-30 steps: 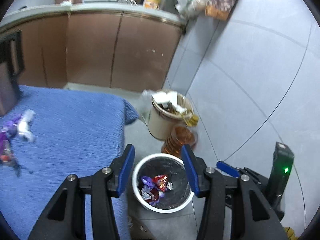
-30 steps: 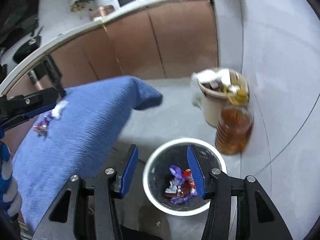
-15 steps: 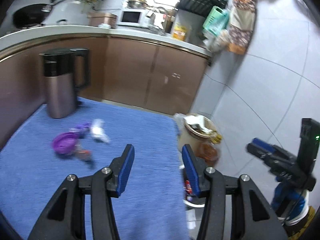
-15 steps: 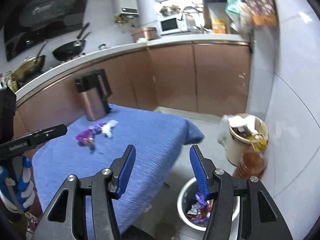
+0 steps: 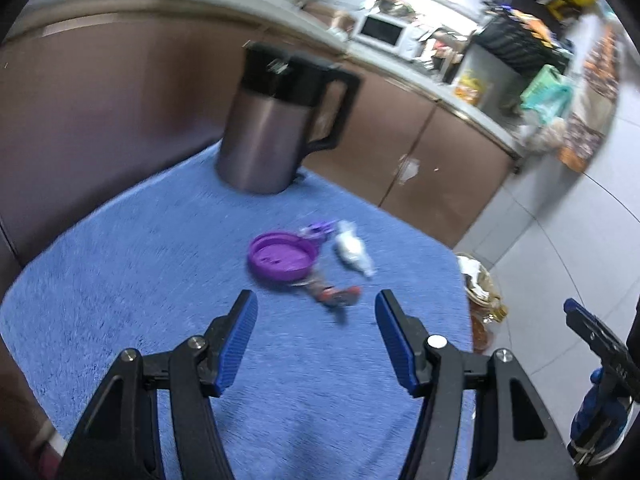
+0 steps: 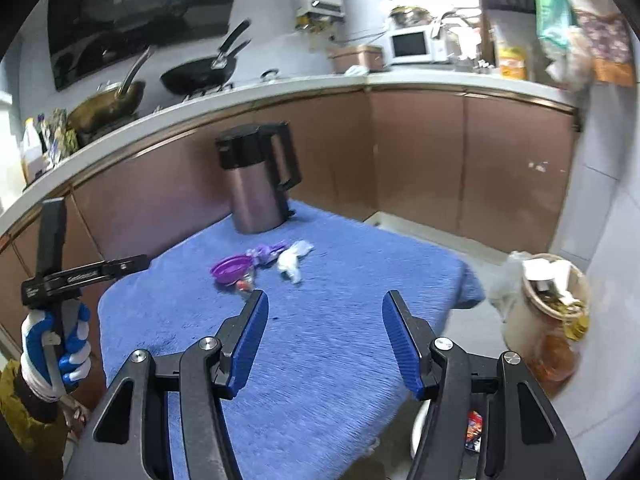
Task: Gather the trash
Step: 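Move both open tools back over the purple lid on the towel, then grasp the purple lid with the left gripper while the right grasps the clear plastic wrapper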
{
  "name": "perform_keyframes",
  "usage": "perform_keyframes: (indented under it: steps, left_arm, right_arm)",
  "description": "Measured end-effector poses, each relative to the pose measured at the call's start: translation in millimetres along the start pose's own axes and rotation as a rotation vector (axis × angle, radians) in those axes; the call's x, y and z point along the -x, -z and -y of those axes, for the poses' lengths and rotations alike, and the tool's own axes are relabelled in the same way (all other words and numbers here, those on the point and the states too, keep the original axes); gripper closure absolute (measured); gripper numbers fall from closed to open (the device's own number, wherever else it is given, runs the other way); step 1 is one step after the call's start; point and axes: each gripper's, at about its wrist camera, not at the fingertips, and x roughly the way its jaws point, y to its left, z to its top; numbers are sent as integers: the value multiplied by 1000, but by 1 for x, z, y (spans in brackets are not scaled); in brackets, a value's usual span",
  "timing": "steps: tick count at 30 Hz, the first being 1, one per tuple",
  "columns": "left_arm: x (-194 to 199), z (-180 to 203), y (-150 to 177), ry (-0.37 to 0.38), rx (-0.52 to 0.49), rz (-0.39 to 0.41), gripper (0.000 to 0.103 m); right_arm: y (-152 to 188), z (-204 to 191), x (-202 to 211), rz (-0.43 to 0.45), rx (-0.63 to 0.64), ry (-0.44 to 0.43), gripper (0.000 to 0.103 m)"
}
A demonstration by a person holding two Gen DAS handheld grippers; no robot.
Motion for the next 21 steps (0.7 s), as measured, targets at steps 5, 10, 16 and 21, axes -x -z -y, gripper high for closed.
perform_keyframes:
  steps: [5,10,16,21]
  left_arm:
    - [-52,-32,-4,13,119,-89,44]
    - [-100,-49,-12,32,216,-158,46]
    - [-150,-59,-28,8,264,-221,59]
    - [-183,-63,-32,-27,270,-288,72]
  right_arm:
    - [-3,-21,-59,-87,48,-81,44]
    - [-2,-43,-123,-179,83,-153,44]
    - [1,-75,-193,-259,133,-237,45]
    - [4,-85,-233,-302,131,-264,49]
